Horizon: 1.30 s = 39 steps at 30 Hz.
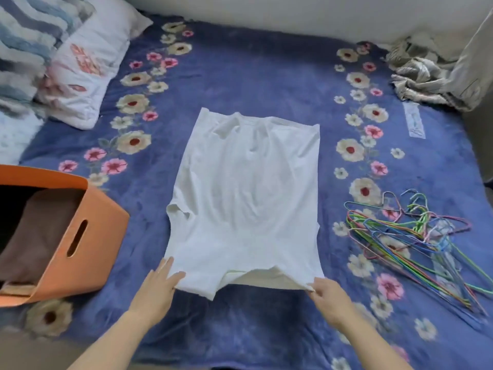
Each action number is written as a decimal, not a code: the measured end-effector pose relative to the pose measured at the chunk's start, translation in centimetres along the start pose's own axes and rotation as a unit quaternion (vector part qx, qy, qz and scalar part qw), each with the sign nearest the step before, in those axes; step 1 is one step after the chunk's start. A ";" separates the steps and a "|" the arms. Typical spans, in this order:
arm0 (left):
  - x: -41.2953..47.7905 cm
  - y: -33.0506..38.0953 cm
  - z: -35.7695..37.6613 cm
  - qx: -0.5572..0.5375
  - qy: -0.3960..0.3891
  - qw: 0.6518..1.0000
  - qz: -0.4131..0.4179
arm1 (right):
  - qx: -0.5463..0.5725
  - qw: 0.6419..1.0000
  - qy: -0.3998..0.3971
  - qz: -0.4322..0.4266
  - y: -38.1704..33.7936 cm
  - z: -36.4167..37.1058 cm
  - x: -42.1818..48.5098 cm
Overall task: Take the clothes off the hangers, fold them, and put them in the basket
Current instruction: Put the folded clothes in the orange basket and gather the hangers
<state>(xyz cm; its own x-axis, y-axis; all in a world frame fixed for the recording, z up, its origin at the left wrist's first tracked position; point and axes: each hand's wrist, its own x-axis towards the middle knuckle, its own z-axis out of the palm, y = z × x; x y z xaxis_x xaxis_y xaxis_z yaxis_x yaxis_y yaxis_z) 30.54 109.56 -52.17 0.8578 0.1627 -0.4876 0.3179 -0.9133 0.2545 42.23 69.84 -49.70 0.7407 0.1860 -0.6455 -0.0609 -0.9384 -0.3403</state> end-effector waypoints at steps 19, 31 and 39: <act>5.5 7.6 12.5 0.025 0.027 0.979 0.199 | 0.304 0.923 0.165 0.171 2.3 7.6 8.0; 9.1 13.1 8.9 0.064 -0.168 0.973 0.142 | 0.654 0.717 0.092 0.222 3.8 1.4 14.4; 13.6 18.2 13.5 0.089 0.078 0.976 0.181 | 0.551 0.767 0.259 0.202 3.6 0.8 19.9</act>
<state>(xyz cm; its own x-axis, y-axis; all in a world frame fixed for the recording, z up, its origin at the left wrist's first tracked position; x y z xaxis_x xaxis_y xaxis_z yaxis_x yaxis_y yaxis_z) 42.47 90.13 -65.47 0.9567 -0.1408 -0.2549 -0.0810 -0.9695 0.2315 56.23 70.39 -64.28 0.6612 -0.4647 -0.5890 -0.6726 -0.0195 -0.7397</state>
